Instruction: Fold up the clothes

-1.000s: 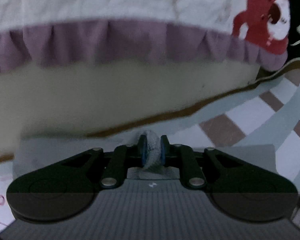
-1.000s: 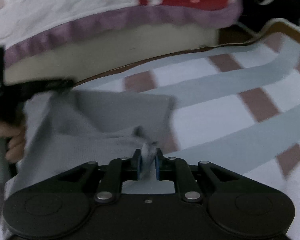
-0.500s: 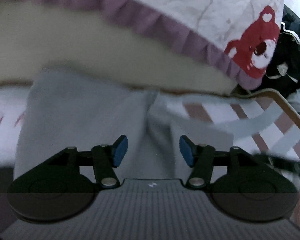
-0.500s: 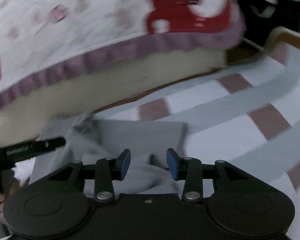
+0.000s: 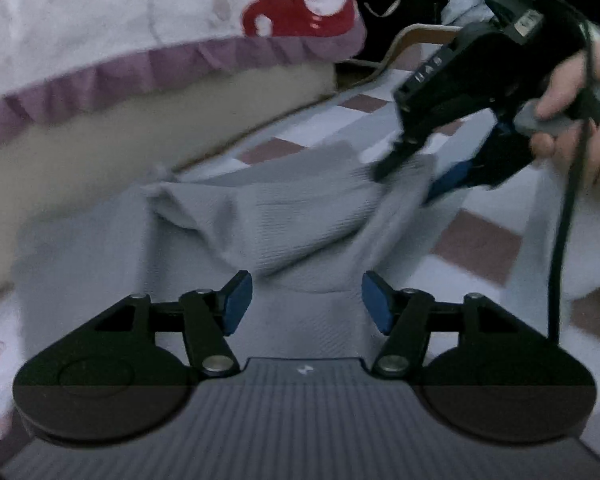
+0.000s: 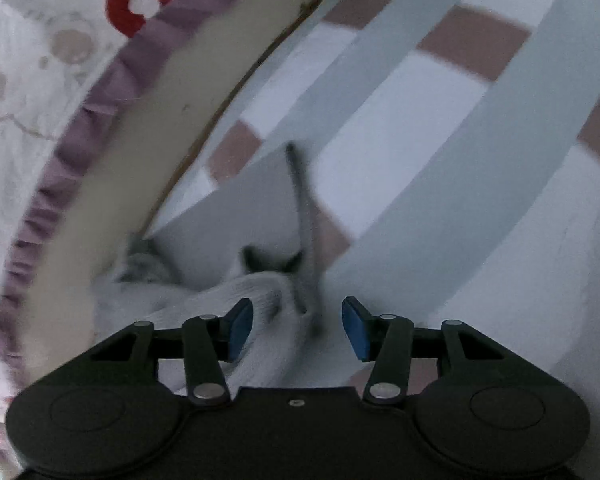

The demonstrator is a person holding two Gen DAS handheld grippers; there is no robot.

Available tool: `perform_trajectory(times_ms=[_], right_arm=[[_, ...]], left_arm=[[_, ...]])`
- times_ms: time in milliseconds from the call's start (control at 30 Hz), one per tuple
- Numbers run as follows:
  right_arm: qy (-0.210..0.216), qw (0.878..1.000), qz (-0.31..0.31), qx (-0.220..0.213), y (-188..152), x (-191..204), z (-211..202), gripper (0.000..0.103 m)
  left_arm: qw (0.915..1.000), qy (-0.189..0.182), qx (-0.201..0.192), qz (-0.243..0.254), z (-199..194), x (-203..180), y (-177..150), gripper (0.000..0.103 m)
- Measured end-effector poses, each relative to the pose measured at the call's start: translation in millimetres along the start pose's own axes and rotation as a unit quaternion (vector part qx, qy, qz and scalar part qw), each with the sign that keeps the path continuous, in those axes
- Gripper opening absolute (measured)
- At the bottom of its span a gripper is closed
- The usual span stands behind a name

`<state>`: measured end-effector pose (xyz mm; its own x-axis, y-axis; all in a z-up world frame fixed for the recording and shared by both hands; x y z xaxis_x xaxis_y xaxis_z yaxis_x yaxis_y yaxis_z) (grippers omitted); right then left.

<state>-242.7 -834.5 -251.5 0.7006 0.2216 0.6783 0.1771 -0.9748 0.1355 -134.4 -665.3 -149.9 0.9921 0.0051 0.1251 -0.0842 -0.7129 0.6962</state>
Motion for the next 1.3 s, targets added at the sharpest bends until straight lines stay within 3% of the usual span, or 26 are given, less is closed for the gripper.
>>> perform_trajectory(times_ms=[33, 67, 133, 267, 300, 333, 400, 500, 633, 733, 900, 1000, 1033, 1067, 1100, 1167, 1300], right_arm=[[0.018, 1.000, -0.011, -0.005, -1.5, 2.7, -2.7, 0.017], [0.023, 0.999, -0.028, -0.009, -2.7, 7.2, -5.3, 0.010], [0.039, 0.998, -0.056, -0.011, -5.5, 14.9, -8.0, 0.010], [0.121, 0.991, -0.060, -0.004, -7.2, 19.4, -7.1, 0.009], [0.149, 0.987, -0.053, -0.003, -6.7, 19.9, -7.8, 0.009], [0.173, 0.983, -0.053, -0.002, -6.4, 21.5, -9.0, 0.009], [0.203, 0.976, -0.076, -0.007, -7.0, 29.7, -13.1, 0.009], [0.154, 0.979, -0.131, -0.021, -14.9, 47.9, -15.0, 0.015], [0.025, 0.982, -0.179, -0.056, -17.1, 59.0, -18.7, 0.048], [-0.009, 0.984, -0.172, -0.048, -13.5, 51.4, -13.2, 0.048], [-0.049, 0.985, -0.167, -0.015, -4.8, 40.2, 7.9, 0.048], [-0.071, 0.979, -0.189, -0.009, -4.3, 42.1, 24.2, 0.048], [-0.072, 0.977, -0.203, 0.000, -6.0, 42.3, 29.8, 0.047], [-0.066, 0.974, -0.217, 0.015, -8.3, 42.8, 34.0, 0.018], [-0.056, 0.971, -0.232, 0.033, -10.2, 45.5, 36.5, 0.002], [-0.081, 0.959, -0.265, 0.066, -15.8, 53.7, 37.6, 0.003], [-0.150, 0.916, -0.338, 0.157, -26.9, 64.5, 39.8, 0.002]], left_arm=[[1.0000, -0.005, 0.001, 0.000, 3.3, -1.3, 3.1, 0.060], [1.0000, -0.010, 0.002, -0.001, 6.6, -2.6, 6.1, 0.060], [0.9998, -0.019, 0.003, -0.002, 13.1, -5.1, 12.3, 0.060], [0.9992, -0.039, 0.007, -0.003, 26.2, -10.3, 24.5, 0.059], [0.9990, -0.043, 0.008, -0.004, 29.4, -11.6, 27.6, 0.052], [0.9989, -0.042, 0.008, -0.018, 32.0, -7.7, 30.2, 0.027], [0.9969, -0.036, 0.009, -0.069, 34.2, 9.0, 33.8, 0.007], [0.9847, -0.038, 0.002, -0.170, 23.7, 46.1, 30.2, 0.006], [0.9645, -0.033, -0.017, -0.262, 9.3, 86.9, 17.4, 0.005], [0.9500, -0.026, -0.025, -0.310, 3.6, 110.1, 8.5, 0.005], [0.9353, -0.039, -0.021, -0.351, 6.7, 127.4, 1.6, 0.005], [0.9367, -0.042, -0.024, -0.347, 5.7, 125.9, 2.4, 0.005], [0.9374, -0.044, -0.026, -0.344, 3.9, 125.1, 3.1, 0.005], [0.9380, -0.045, -0.026, -0.343, 3.2, 124.7, 3.3, 0.005], [0.9386, -0.045, -0.026, -0.341, 3.1, 124.5, 3.3, 0.005], [0.9396, -0.047, -0.026, -0.338, 2.8, 124.2, 3.4, 0.005], [0.9417, -0.049, -0.025, -0.332, 2.2, 123.4, 3.4, 0.005]])
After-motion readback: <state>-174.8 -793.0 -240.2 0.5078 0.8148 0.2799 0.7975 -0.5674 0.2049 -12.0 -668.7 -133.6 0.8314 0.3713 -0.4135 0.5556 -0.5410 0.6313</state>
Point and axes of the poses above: each gripper's, at about its wrist camera, not at the fingertips, and z roughly the way its jaws point, x to its left, y to its top, the point moved 1 cm from there along z, roughly the way its jaws point, and after that the axes turned 6 degrees about x, right-handed, at the moved point
